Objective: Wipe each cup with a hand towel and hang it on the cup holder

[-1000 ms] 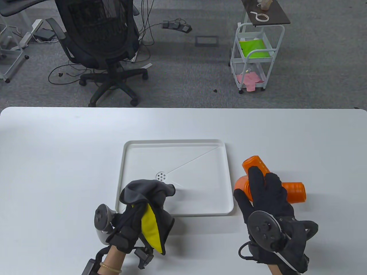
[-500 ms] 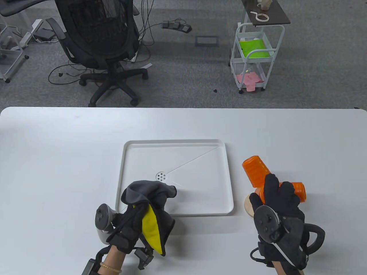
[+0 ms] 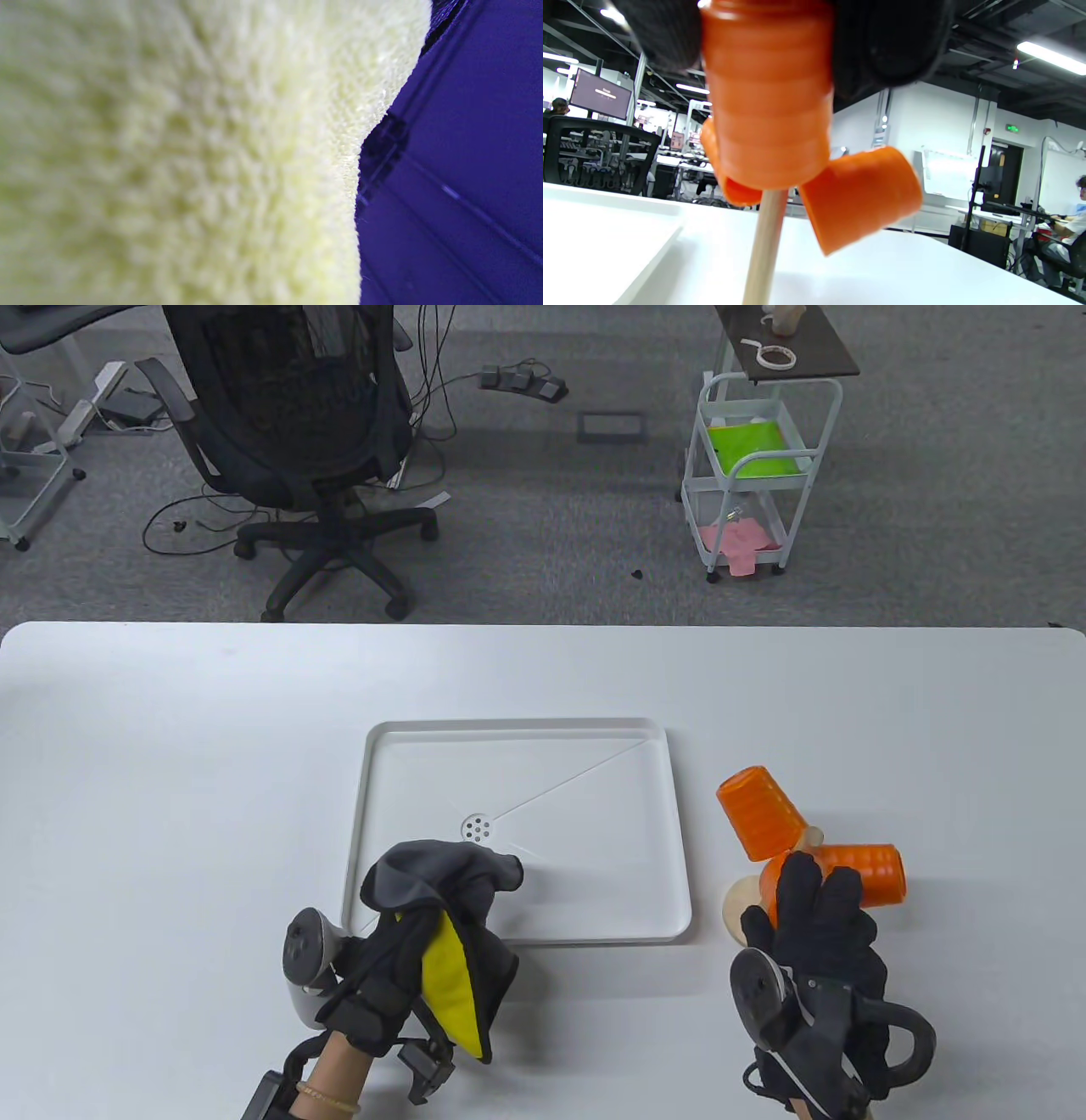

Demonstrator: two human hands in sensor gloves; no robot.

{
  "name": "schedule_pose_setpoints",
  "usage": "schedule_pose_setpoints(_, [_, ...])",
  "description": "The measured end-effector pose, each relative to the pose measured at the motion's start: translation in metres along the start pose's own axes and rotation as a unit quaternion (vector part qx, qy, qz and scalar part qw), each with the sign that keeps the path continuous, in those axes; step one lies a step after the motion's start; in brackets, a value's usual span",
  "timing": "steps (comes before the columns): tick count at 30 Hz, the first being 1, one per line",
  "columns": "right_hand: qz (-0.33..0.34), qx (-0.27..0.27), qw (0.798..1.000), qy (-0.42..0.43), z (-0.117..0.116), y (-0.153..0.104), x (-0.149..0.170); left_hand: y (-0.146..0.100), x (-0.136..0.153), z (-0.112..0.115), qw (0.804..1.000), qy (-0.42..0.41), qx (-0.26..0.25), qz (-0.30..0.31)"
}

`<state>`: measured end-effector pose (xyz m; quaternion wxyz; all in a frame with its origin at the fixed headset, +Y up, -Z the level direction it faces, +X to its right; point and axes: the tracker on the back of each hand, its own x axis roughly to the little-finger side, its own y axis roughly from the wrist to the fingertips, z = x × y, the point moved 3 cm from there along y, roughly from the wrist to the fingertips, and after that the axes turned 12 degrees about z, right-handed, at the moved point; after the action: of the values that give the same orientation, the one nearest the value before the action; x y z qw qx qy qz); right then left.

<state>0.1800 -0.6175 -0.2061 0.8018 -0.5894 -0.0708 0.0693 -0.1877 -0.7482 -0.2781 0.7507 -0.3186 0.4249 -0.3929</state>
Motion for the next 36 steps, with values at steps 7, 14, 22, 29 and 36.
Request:
schedule_pose_setpoints(7, [-0.005, 0.005, 1.0, 0.006, -0.012, -0.006, -0.004, 0.0, 0.0, 0.0, 1.0, 0.0, 0.001, 0.0])
schedule_pose_setpoints(14, [-0.002, 0.001, 1.0, 0.015, -0.009, -0.01, -0.004, 0.0, 0.0, 0.0, 1.0, -0.001, 0.0, 0.001])
schedule_pose_setpoints(22, [0.006, 0.014, 1.0, 0.009, 0.011, -0.012, -0.007, 0.0, -0.001, -0.002, 1.0, 0.005, -0.005, 0.003])
schedule_pose_setpoints(29, [0.083, 0.057, 0.991, 0.088, 0.04, -0.005, -0.036, 0.004, -0.023, -0.004, 0.998, 0.03, -0.013, 0.047])
schedule_pose_setpoints(36, [0.198, 0.004, 0.956, 0.216, 0.015, 0.032, -0.094, 0.011, -0.075, -0.012, 0.99, 0.086, -0.012, 0.114])
